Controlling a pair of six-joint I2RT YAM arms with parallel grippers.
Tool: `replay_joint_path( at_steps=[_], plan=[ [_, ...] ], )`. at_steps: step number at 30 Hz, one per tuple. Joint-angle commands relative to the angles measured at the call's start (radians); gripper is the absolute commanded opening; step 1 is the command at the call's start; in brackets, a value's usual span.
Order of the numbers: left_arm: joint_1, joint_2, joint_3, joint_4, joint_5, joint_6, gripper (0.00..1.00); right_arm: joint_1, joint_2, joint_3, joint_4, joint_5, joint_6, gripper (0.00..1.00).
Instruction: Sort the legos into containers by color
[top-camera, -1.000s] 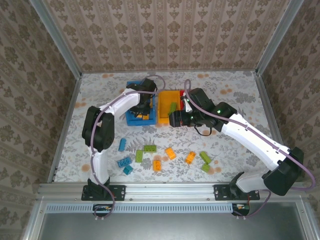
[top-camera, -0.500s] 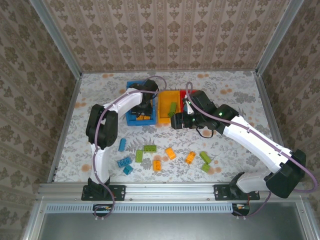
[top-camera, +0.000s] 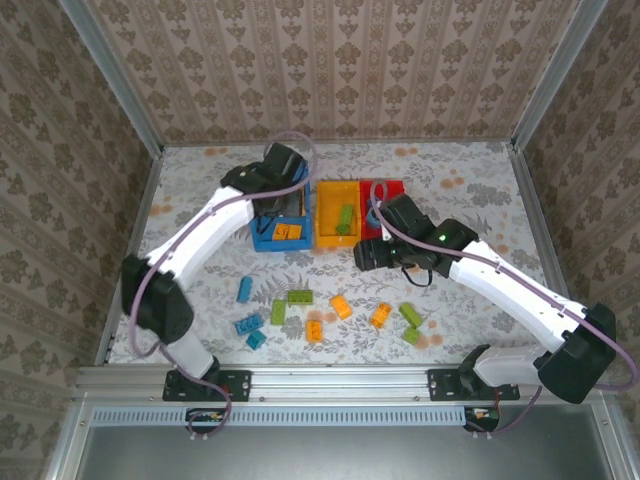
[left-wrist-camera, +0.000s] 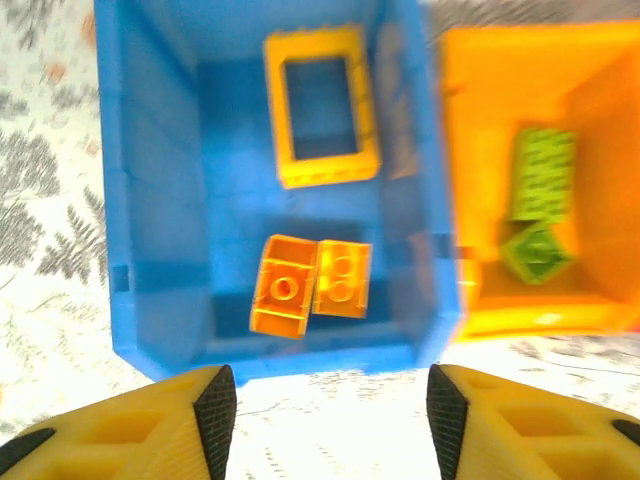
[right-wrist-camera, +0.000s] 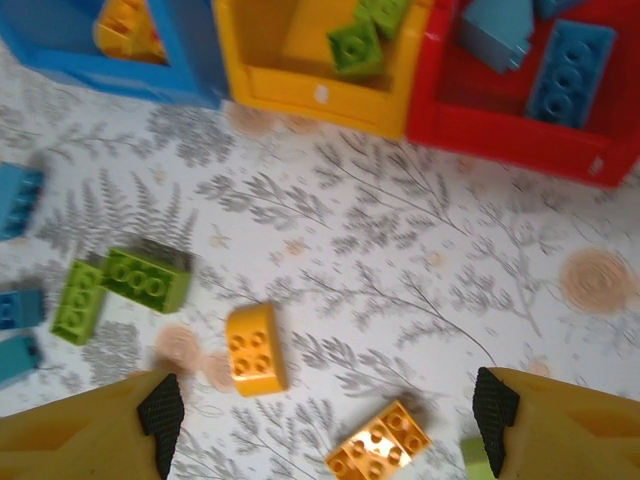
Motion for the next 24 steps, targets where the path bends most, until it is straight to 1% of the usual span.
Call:
replay_joint_path(
  at_steps=[1,4,6,8,11,14,19,20,24],
  plan=[
    [-0.029,-0.153,-0.137,0.164,0.151,0.022,0.57,0.013,-0.042,-0.058,-0.158,0.095,0.088,0.77],
    [-0.087,-0.284,-0.272,0.254,0.238,0.028,0.59,0.016,-0.040,-0.114,-0.285,0.094,0.182,0.76],
    [-0.134,-0.337,-0.332,0.263,0.281,0.032,0.59,0.023,-0.050,-0.165,-0.335,0.080,0.236,0.76],
    [-0.179,-0.376,-0.391,0.267,0.327,0.015,0.59,0.026,-0.056,-0.229,-0.348,0.056,0.279,0.76],
    [-0.235,-0.429,-0.476,0.313,0.386,-0.022,0.59,0.026,-0.034,-0.298,-0.305,0.034,0.289,0.77],
    [-0.281,-0.475,-0.538,0.371,0.401,-0.055,0.59,0.022,0.019,-0.322,-0.252,0.030,0.273,0.78],
    [-0.308,-0.473,-0.558,0.375,0.395,-0.081,0.58,-0.023,0.111,-0.345,-0.166,0.021,0.242,0.77],
    [-0.311,-0.469,-0.554,0.376,0.393,-0.081,0.58,-0.040,0.146,-0.349,-0.146,0.016,0.231,0.75],
    [-0.325,-0.452,-0.529,0.378,0.382,-0.081,0.57,-0.087,0.205,-0.342,-0.083,-0.022,0.187,0.64]
  ],
)
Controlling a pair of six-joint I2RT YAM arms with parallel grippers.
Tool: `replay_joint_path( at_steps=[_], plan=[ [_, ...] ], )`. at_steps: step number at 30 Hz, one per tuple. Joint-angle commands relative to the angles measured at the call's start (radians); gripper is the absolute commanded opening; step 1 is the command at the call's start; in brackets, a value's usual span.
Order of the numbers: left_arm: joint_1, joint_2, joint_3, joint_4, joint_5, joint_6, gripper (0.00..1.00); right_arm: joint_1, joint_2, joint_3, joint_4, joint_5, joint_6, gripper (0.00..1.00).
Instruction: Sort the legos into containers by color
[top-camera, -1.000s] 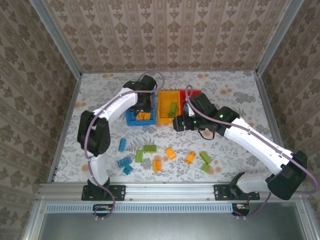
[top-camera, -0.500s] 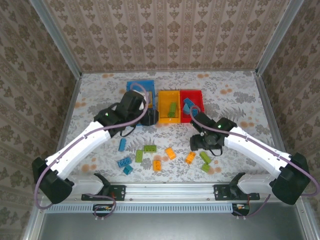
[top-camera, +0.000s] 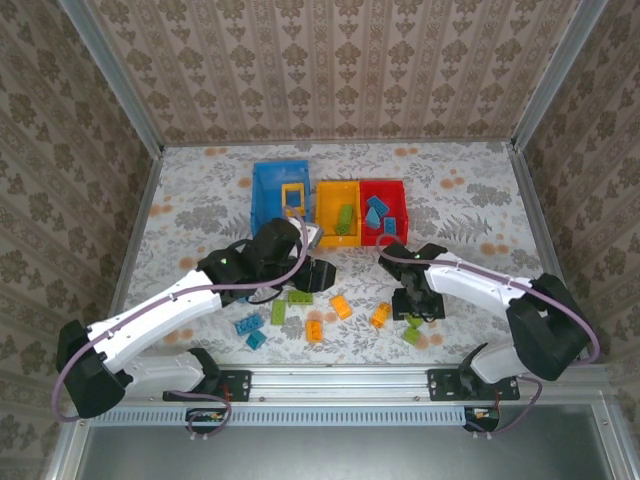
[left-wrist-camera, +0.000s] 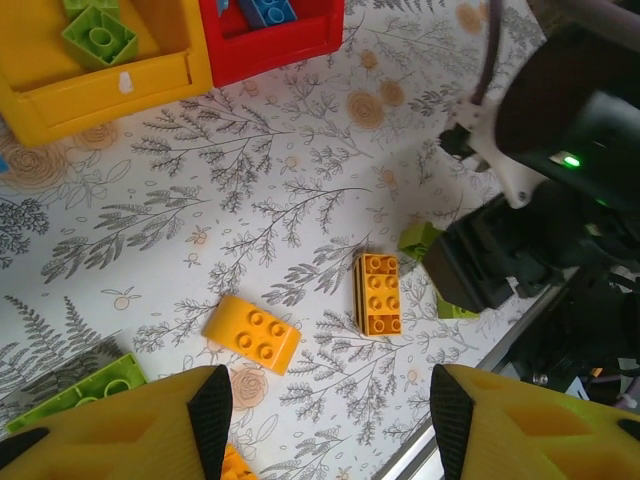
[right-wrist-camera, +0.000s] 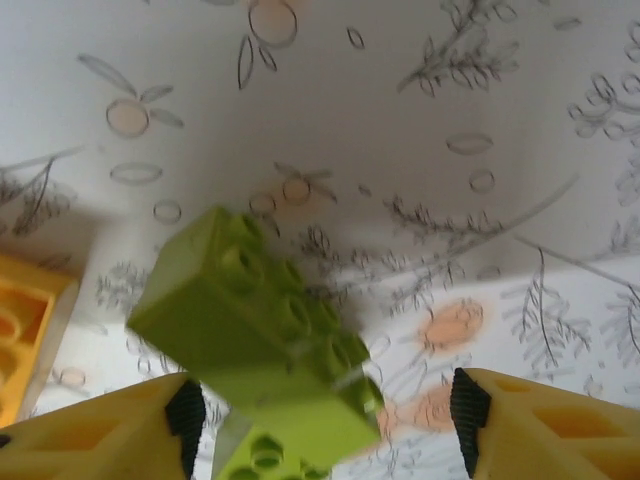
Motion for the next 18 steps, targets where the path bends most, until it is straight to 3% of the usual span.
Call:
replay_joint_path(
  at_steps=[1,10,15,18],
  plan=[
    [-0.017,0.009,0.035,0.025,0.003,-0.019,0.57,-0.024,0.047,0.002,0.062,-0.045,-0.037,0.61],
    [-0.036,0.014,0.064,0.006,-0.044,-0.029,0.56,-0.048,0.060,-0.010,0.126,-0.039,-0.059,0.22],
    [-0.039,-0.020,0.116,-0.095,-0.212,-0.051,0.55,-0.006,-0.006,0.173,0.057,0.055,-0.105,0.17],
    [-0.036,-0.060,0.133,-0.148,-0.336,-0.058,0.55,0.022,0.037,0.313,0.082,0.035,-0.102,0.17]
  ],
)
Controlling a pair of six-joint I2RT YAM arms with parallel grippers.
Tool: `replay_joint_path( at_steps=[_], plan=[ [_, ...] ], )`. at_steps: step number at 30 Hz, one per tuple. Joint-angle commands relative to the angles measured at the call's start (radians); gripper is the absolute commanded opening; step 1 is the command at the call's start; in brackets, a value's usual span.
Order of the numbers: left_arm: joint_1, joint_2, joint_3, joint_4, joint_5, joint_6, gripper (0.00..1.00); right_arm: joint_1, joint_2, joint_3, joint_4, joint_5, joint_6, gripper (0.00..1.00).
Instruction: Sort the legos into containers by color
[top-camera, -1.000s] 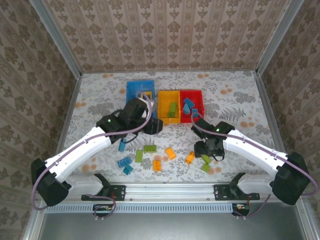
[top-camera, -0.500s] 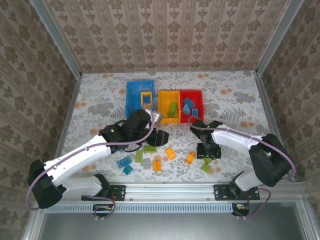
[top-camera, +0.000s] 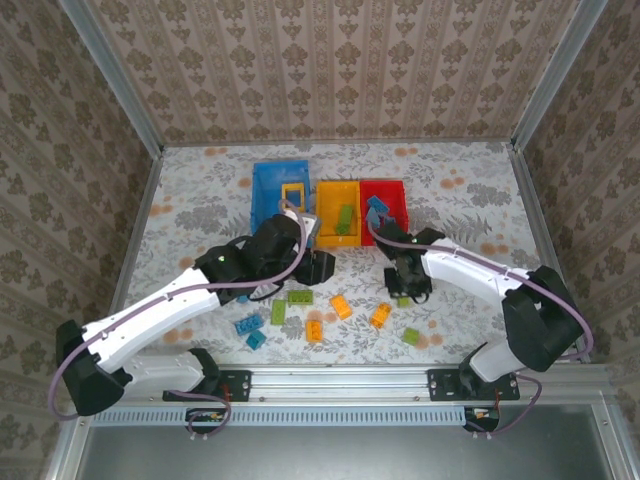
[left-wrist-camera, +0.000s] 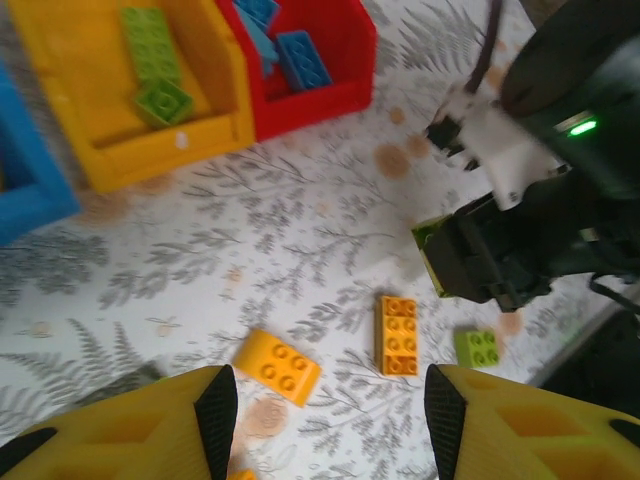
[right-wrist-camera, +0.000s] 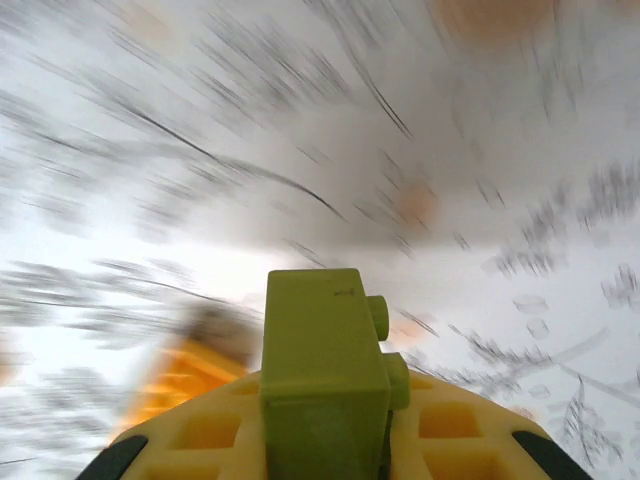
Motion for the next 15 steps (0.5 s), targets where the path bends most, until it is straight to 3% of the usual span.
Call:
replay_joint_path(
  at_steps=[1,7,15],
  plan=[
    [-0.002,-0.065,0.049,-0.092,-0.178,-0.022,0.55,0.034,0.030,0.162,0.035,0.015,-0.011,0.17],
    [0.002,-0.077,0.092,-0.152,-0.245,0.014,0.55,0.038,0.279,0.452,0.150,-0.036,0.022,0.18],
    [-0.001,-0.088,0.100,-0.183,-0.268,0.025,0.55,-0.049,0.594,0.772,0.168,-0.093,0.081,0.19]
  ],
)
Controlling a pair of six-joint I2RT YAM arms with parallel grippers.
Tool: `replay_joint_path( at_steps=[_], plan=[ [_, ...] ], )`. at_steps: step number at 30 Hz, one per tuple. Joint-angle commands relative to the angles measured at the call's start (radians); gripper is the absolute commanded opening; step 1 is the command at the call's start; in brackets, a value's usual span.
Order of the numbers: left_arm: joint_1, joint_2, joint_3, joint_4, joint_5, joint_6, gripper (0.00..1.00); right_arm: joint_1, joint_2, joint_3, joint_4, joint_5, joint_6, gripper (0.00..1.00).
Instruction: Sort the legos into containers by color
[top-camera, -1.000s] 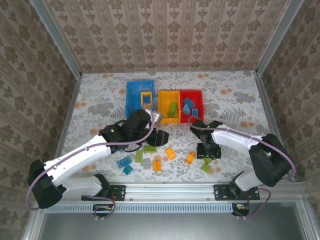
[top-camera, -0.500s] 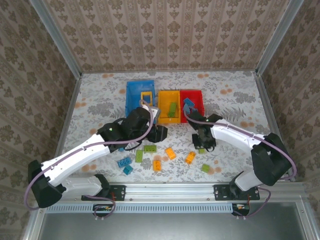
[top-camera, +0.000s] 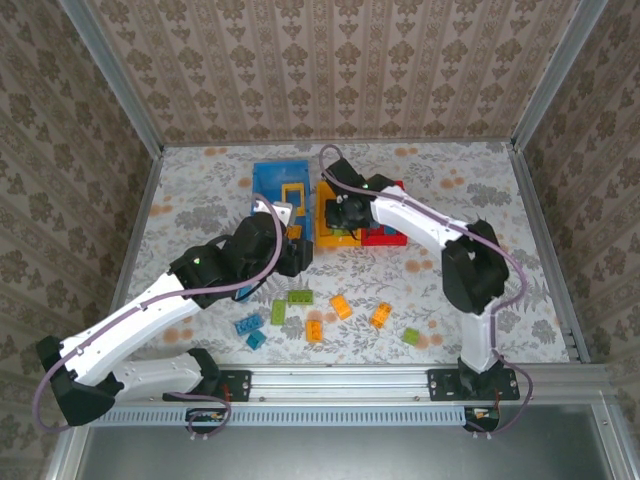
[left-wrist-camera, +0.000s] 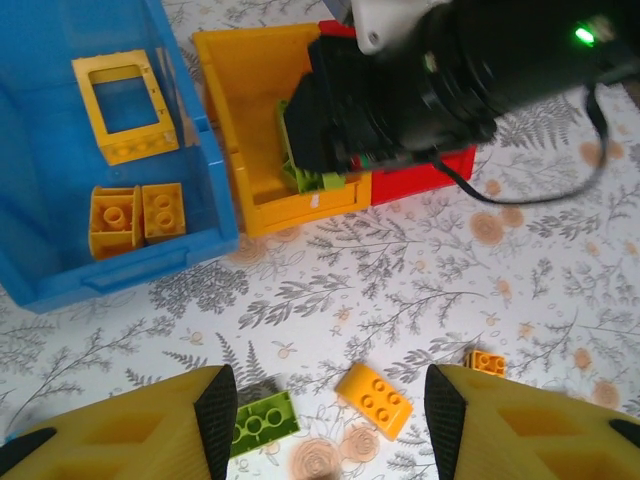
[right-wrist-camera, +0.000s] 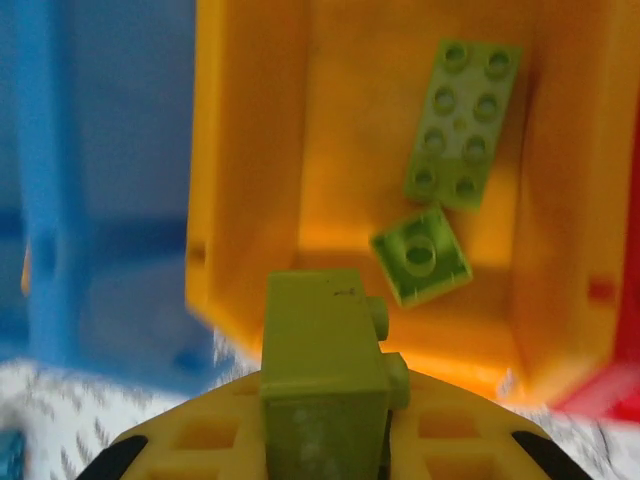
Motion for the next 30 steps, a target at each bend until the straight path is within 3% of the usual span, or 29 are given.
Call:
replay_joint_path(
  at_steps=[1,8,15,25,30],
  plan=[
    [-0.001,-0.019,0.026,-0.041,-0.038,0.014,0.55,-0.040,0.085,0.089,-0.002,-0.049,0.044,0.19],
    [-0.004,-0.039,0.016,-0.072,-0.050,0.009,0.55,-0.058,0.206,0.187,-0.023,-0.126,0.041,0.29],
    [-0.005,-0.039,-0.042,-0.079,-0.064,-0.001,0.55,-0.058,0.196,0.194,-0.056,-0.126,0.047,0.50],
    [0.024,-0.044,-0.035,-0.175,-0.126,-0.038,0.56,-0.035,0.001,0.169,-0.069,-0.028,-0.006,0.50],
    [0.067,-0.066,-0.039,-0.239,-0.127,-0.068,0.56,0.003,-0.169,0.022,-0.009,0.028,-0.055,0.50]
  ],
)
